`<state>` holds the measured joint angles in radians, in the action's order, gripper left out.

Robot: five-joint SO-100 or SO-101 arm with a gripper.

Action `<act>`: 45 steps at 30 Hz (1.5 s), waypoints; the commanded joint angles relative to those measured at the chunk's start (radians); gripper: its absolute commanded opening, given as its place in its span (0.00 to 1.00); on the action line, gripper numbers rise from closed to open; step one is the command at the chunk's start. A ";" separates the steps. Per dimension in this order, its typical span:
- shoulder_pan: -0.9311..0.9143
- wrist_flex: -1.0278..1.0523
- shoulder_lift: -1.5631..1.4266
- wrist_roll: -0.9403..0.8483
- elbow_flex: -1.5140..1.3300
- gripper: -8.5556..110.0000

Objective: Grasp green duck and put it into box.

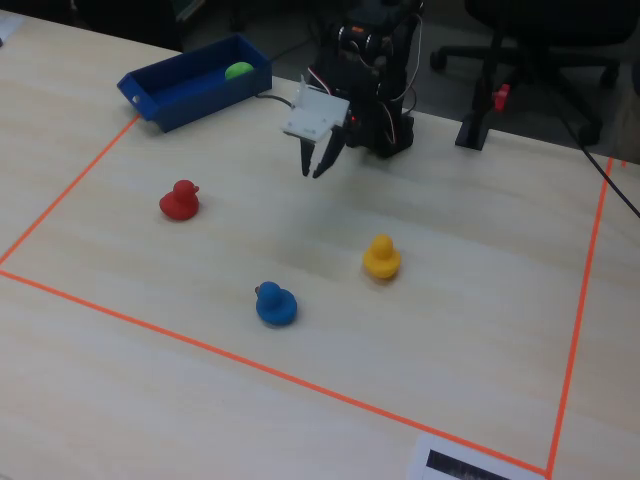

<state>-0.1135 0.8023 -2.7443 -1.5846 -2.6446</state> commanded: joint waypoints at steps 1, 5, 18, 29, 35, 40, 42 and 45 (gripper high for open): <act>0.084 -0.089 -0.083 -0.012 -0.172 0.07; 0.137 -0.095 -0.169 -0.014 -0.295 0.07; 0.091 0.141 -0.356 -0.040 -0.456 0.07; 0.118 0.462 -0.456 -0.032 -0.465 0.07; 0.103 0.503 -0.483 -0.029 -0.465 0.07; 0.091 0.545 -0.566 -0.029 -0.465 0.09; 0.089 0.545 -0.566 -0.026 -0.466 0.09; 0.089 0.545 -0.566 -0.026 -0.466 0.09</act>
<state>-0.0138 1.3146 -3.3103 -1.6168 -3.1109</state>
